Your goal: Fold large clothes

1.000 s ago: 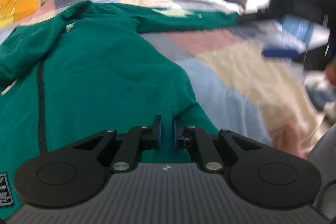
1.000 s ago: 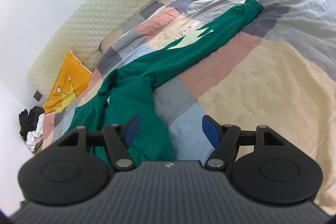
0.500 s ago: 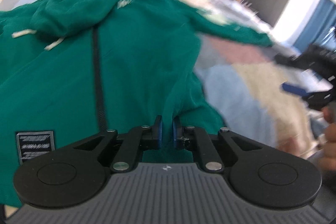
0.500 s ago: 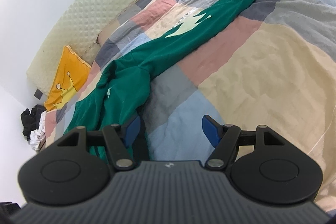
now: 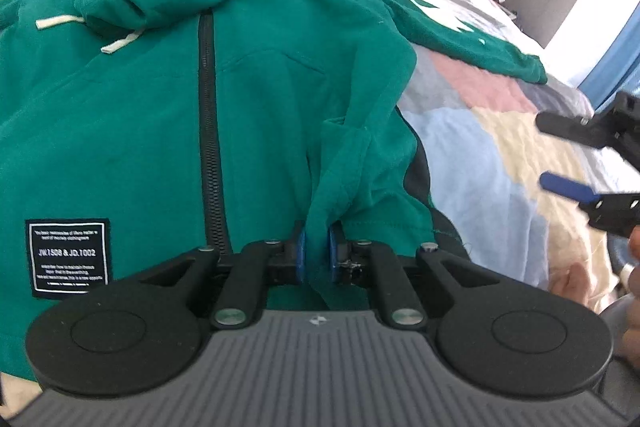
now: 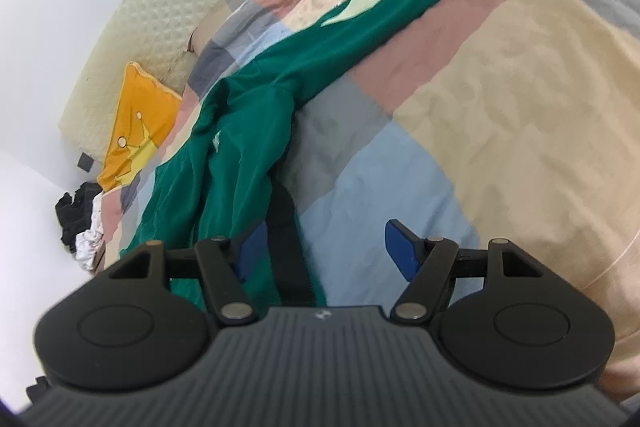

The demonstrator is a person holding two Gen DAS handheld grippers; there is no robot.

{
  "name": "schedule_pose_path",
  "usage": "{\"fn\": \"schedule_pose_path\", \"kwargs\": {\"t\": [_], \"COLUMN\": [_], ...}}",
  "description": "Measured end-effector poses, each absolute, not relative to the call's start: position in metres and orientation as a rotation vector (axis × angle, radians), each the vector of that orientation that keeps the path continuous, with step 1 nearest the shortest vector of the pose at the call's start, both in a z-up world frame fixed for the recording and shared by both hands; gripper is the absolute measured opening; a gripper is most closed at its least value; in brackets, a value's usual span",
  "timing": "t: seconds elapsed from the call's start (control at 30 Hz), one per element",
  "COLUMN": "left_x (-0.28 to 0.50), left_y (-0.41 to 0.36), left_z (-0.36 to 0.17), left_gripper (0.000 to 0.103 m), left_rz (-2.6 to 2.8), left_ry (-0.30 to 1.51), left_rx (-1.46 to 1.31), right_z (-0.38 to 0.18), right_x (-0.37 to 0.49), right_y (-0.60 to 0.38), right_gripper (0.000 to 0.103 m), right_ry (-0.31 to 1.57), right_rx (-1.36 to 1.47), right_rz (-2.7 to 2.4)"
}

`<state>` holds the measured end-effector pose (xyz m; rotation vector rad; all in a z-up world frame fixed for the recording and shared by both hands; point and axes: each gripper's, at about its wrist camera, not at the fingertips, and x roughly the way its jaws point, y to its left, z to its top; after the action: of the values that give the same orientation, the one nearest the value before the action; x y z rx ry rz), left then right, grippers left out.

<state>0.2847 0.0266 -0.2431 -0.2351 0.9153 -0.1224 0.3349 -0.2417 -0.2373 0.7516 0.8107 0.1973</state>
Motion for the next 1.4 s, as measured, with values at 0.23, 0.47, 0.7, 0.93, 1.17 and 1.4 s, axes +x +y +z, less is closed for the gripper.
{"fn": "schedule_pose_path", "kwargs": {"t": [0.23, 0.47, 0.7, 0.93, 1.17, 1.4], "left_x": [0.285, 0.282, 0.278, 0.274, 0.273, 0.273], "left_y": [0.034, 0.026, 0.032, 0.035, 0.038, 0.037], "left_z": [-0.245, -0.241, -0.232, -0.225, -0.223, -0.224], "left_gripper": [0.012, 0.012, 0.011, 0.011, 0.011, 0.011], "left_rz": [-0.144, -0.193, -0.217, -0.245, -0.237, -0.237], "left_ry": [0.91, 0.873, 0.839, 0.823, 0.818, 0.817], "left_rx": [-0.321, -0.316, -0.369, -0.396, -0.419, -0.43], "right_z": [-0.254, -0.267, -0.281, -0.283, -0.284, -0.264], "right_x": [0.336, 0.339, 0.344, 0.351, 0.353, 0.339], "right_y": [-0.234, -0.215, -0.2, -0.182, -0.17, -0.172], "right_gripper": [0.069, 0.068, 0.058, 0.058, 0.054, 0.016], "right_ry": [0.902, 0.971, 1.053, 1.072, 1.108, 1.015], "right_rx": [0.852, 0.884, 0.84, 0.773, 0.688, 0.644], "right_rz": [0.257, 0.318, 0.277, 0.307, 0.373, 0.401]}}
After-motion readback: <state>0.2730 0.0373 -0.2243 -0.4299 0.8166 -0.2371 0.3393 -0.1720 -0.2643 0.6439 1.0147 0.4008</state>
